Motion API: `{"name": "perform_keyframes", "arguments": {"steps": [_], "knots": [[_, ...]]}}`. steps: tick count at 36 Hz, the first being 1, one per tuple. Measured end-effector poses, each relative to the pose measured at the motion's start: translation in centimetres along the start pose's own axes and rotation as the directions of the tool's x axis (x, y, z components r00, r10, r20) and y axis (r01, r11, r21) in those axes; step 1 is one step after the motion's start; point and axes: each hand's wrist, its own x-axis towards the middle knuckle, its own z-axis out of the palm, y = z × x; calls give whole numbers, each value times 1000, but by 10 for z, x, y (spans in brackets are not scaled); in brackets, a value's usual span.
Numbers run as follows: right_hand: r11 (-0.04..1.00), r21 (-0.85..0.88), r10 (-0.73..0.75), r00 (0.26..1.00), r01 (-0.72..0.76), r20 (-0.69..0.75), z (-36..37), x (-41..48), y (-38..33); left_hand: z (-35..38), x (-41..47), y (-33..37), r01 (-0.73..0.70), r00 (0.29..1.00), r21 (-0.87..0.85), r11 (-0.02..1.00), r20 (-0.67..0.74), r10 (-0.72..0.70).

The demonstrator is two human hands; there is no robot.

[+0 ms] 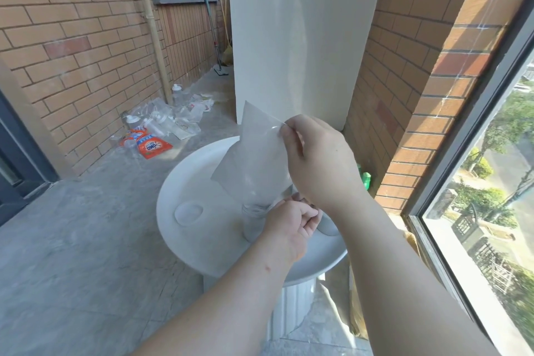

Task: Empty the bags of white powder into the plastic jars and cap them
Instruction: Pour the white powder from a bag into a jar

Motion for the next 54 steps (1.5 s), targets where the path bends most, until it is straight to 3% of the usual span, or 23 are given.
{"name": "perform_keyframes", "arguments": {"steps": [2, 14, 17, 20, 28, 35, 47, 51, 54], "knots": [[1000, -22, 13, 999, -12, 43, 0, -1, 0, 0, -1, 0, 3, 1000, 7, 1000, -8, -3], [1000, -28, -10, 999, 8, -48, 0, -3, -3, 1, -2, 0, 3, 1000, 17, 1000, -12, -3], [999, -43, 14, 999, -13, 29, 1, -3, -2, 1, -3, 0, 4, 1000, 8, 1000, -20, -4], [997, -80, -26, 998, 22, -51, 1, -4, -3, 2, -2, -1, 5, 1000, 23, 1000, -24, -4], [998, -52, 39, 998, -37, 41, -1, -3, -6, 2, -3, -1, 18, 1000, 55, 998, -23, -17], [996, -82, 28, 998, -32, -49, -3, -2, -4, 1, -1, 0, 27, 999, 58, 998, -23, -25], [988, -135, 82, 994, -72, 68, -4, -2, -4, 0, 0, -2, 38, 999, 63, 997, -34, -35], [994, -100, 45, 997, -52, -66, -2, -1, -1, -1, 2, -2, 37, 998, 49, 998, -51, -35], [992, -112, 57, 998, -54, 31, 0, -3, -1, -1, 1, -1, 42, 998, 50, 998, -53, -40]]}}
